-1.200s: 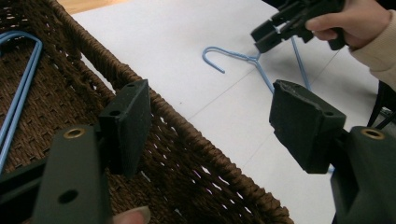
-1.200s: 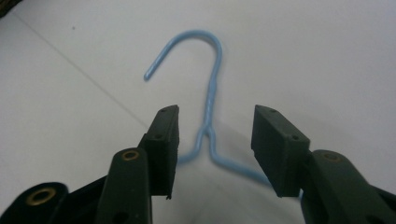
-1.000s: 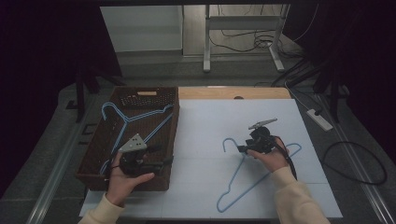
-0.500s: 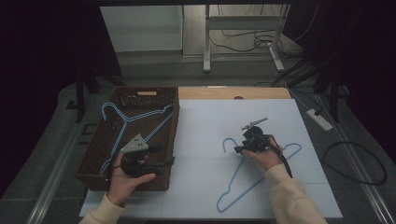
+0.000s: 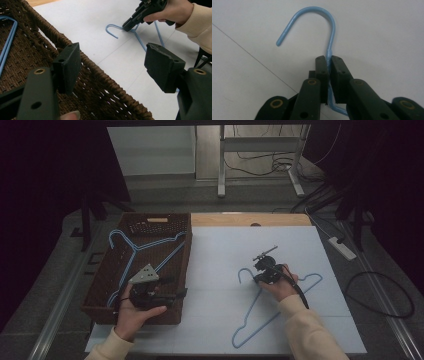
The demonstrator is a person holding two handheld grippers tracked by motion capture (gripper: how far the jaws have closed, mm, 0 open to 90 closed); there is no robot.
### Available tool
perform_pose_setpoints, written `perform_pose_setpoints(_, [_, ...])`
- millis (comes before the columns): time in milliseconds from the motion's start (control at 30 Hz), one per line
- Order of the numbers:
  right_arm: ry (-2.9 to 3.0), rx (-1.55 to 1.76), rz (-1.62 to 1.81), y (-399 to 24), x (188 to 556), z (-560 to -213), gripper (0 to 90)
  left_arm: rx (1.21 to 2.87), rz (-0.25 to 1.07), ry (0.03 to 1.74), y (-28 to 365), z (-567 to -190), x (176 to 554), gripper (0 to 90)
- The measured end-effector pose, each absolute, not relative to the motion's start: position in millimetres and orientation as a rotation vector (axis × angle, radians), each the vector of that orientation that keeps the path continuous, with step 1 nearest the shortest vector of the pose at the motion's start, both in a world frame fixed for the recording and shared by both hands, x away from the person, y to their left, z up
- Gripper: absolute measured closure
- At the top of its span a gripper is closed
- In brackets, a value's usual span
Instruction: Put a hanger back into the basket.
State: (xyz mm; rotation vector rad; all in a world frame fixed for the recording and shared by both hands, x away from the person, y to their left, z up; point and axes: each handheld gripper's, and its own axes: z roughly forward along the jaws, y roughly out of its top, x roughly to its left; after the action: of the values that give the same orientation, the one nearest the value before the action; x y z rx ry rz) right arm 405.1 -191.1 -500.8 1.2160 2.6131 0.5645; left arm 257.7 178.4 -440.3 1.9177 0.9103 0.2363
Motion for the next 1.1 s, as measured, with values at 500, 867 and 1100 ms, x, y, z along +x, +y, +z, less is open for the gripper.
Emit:
perform_pose_setpoints(500, [2.504, 1.253, 0.794, -203, 391, -483, 86.3, 1.923, 0.237, 0.895, 174, -438, 256, 30.5])
perform_pose_setpoints(867, [2.416, 1.236, 1.024, -214, 369, -464, 86.3, 1.932, 0.225, 0.87, 160, -435, 256, 30.0])
perform_pose_setpoints(1100, [2.401, 1.229, 1.063, -215, 364, -461, 86.2, 1.953, 0.209, 0.853, 146, -435, 259, 29.9])
